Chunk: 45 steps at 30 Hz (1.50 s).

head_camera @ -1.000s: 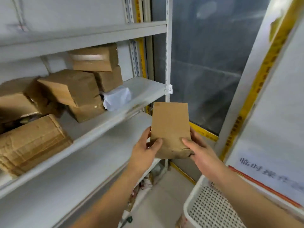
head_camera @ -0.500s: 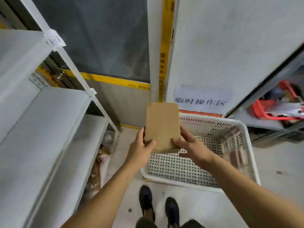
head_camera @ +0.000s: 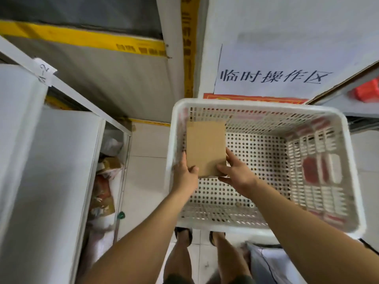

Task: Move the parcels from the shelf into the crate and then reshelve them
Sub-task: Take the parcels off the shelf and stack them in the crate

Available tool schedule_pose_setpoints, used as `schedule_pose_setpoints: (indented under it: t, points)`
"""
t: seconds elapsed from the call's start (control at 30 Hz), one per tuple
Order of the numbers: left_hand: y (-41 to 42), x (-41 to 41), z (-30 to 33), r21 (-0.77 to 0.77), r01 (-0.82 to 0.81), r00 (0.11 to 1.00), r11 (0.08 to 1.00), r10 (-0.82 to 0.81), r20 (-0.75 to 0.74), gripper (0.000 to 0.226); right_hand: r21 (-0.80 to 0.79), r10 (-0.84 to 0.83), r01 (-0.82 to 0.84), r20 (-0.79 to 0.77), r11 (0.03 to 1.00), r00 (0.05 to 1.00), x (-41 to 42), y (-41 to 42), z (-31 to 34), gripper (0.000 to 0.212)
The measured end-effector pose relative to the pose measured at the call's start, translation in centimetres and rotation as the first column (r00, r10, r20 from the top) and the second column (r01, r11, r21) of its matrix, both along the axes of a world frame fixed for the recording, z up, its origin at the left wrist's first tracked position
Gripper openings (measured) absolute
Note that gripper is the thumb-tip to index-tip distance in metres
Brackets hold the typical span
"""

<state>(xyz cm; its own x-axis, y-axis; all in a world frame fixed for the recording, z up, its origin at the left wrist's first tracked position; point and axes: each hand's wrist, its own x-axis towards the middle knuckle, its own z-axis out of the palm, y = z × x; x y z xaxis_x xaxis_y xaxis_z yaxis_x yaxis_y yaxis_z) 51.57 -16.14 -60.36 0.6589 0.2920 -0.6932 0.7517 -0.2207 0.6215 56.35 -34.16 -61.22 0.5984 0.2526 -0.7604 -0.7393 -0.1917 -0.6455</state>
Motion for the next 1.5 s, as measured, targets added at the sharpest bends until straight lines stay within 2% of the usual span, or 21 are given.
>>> schedule_pose_setpoints:
  t: [0.17, 0.3, 0.4, 0.53, 0.63, 0.73, 0.83, 0.93, 1.03, 1.13, 1.33, 1.4, 1.5]
  points:
    - [-1.9, 1.9, -7.8, 0.018, -0.184, 0.977, 0.983, 0.185, -0.110, 0.071, -0.043, -0.035, 0.033, -0.048, 0.999, 0.998, 1.6, 0.7, -8.3, 0.072]
    - [-3.1, 4.0, -12.2, 0.072, -0.321, 0.937, 0.944, 0.328, -0.124, 0.064, -0.067, -0.072, 0.069, -0.040, 0.995, 0.997, 3.0, 1.4, -13.1, 0.072]
    - [-3.3, 5.0, -15.0, 0.139, -0.397, 0.910, 0.907, 0.409, -0.071, 0.061, -0.071, -0.108, 0.107, -0.015, 0.992, 0.994, 3.5, 2.4, -15.7, 0.070]
    - [-3.2, 5.4, -16.7, 0.161, -0.482, 0.871, 0.861, 0.491, -0.018, 0.053, -0.088, -0.152, 0.155, 0.033, 0.984, 0.988, 2.7, 3.2, -18.2, 0.071]
    - [-4.0, 5.6, -17.0, 0.161, -0.606, 0.789, 0.779, 0.614, 0.002, 0.050, -0.116, -0.187, 0.192, 0.051, 0.975, 0.981, 2.1, 3.5, -18.4, 0.070]
    - [-4.2, 5.5, -16.1, 0.110, -0.624, 0.779, 0.774, 0.627, 0.003, 0.054, -0.198, -0.129, 0.142, 0.076, 0.970, 0.989, 2.4, 3.6, -17.4, 0.071]
    - [-3.5, 5.3, -13.4, 0.150, -0.468, 0.873, 0.871, 0.482, -0.075, 0.055, -0.312, 0.037, -0.008, 0.088, 0.950, 0.995, 2.8, 3.5, -14.8, 0.069]
    - [-3.3, 5.1, -8.7, 0.175, -0.268, 0.955, 0.947, 0.286, -0.081, 0.052, -0.402, 0.211, -0.144, 0.127, 0.904, 0.969, 2.9, 3.1, -10.3, 0.057]
    - [-2.8, 4.2, -2.6, 0.184, -0.088, 0.996, 0.979, 0.092, -0.013, 0.045, -0.455, 0.324, -0.212, 0.182, 0.865, 0.928, 2.5, 2.5, -4.3, 0.049]
    - [-1.2, 2.7, 3.3, 0.201, 0.047, 0.991, 0.978, -0.071, 0.113, 0.035, -0.531, 0.425, -0.250, 0.237, 0.810, 0.874, 2.2, 1.9, 2.8, 0.044]
    - [4.2, -1.3, 16.7, 0.460, 0.149, 0.928, 0.875, -0.285, 0.241, 0.033, -0.642, 0.610, -0.271, 0.389, 0.717, 0.690, 1.6, 3.3, 17.9, 0.041]
    - [6.3, -3.1, 20.5, 0.585, 0.123, 0.912, 0.802, -0.324, 0.251, 0.035, -0.676, 0.679, -0.273, 0.456, 0.685, 0.575, 1.3, 4.8, 22.5, 0.039]
    - [9.4, -6.7, 25.5, 0.718, 0.002, 0.928, 0.696, -0.269, 0.258, 0.038, -0.714, 0.770, -0.296, 0.548, 0.634, 0.327, 0.8, 8.1, 28.4, 0.039]
